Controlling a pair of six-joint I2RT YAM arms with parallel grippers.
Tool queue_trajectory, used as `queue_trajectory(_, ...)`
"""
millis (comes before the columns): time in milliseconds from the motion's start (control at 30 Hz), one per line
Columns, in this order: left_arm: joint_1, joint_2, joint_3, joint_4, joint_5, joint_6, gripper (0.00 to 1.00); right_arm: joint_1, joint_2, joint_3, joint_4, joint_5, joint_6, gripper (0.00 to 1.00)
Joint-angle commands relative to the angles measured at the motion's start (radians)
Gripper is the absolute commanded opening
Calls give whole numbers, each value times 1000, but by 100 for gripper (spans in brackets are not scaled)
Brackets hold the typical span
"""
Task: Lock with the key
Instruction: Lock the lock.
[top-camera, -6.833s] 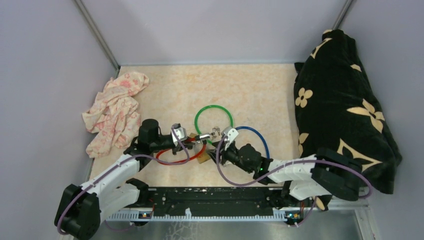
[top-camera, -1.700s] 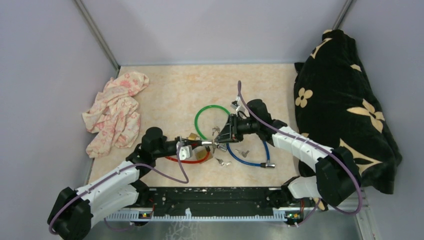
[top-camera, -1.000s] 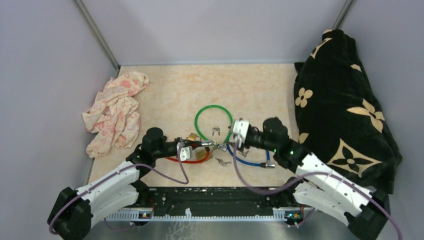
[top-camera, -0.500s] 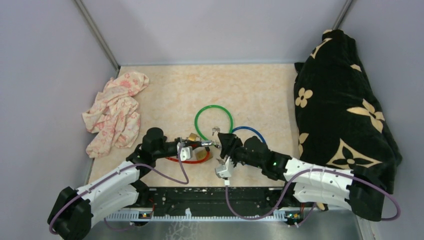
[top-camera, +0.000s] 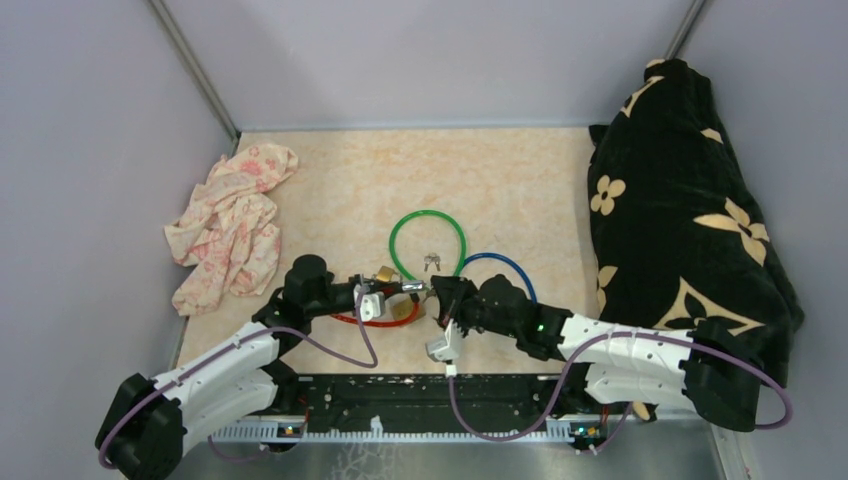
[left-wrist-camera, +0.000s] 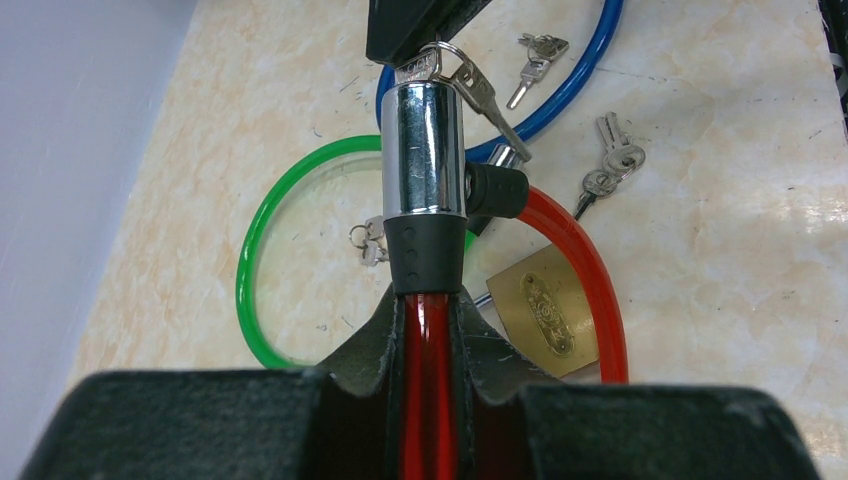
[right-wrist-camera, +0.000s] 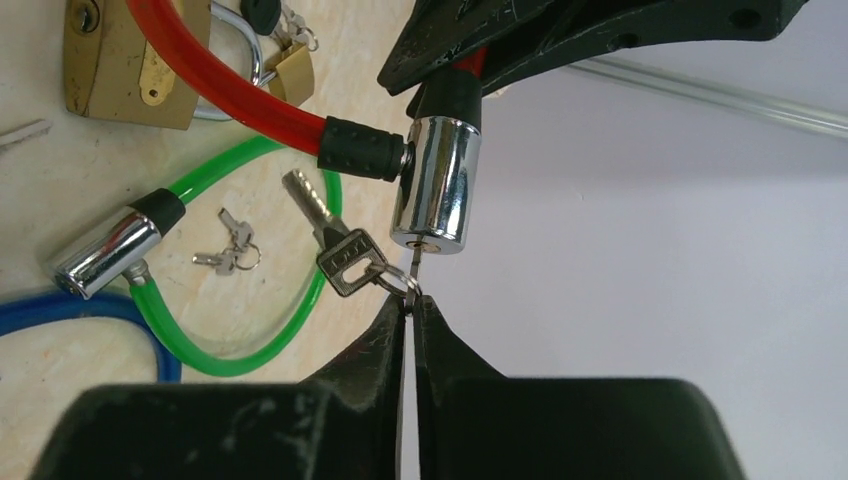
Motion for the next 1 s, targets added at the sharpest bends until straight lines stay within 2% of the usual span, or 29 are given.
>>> queue_trajectory(0,3,10,-22,-93,7,-7,0,11,1,47,79,-49,74,0)
queue_trajectory(233,1,6,-9,-115,5,-32,0,8,-12,98,1,-125,413,0)
queue_trajectory(433,-5,-1,-11,-129,-4,-25,0,-52,-38,36,144,-210,678,0)
queue_trajectory(467,-6,-3,-10,-133,-8,-23,0,-63,-48,31,139,-213,715,8)
queue_trajectory(533,-6,-7,-12,-138,-14,-26,0,-77,-71,22,114,-196,790,35)
queue_trajectory(600,-5,-13,-17,-139,-14,-35,0,-83,-106,-1,102,-153,907,53)
queue_trajectory(667,-6,-15,-20,-138,-16,-46,0,-86,-160,-39,103,-105,1037,57)
queue_trajectory(867,-5,-23,-31,-129,-27,-48,0,-85,-407,-176,110,-43,1449,57)
queue_trajectory(967,-5,-26,-32,-138,-15,-9,0,-84,-482,-231,147,-15,1572,57)
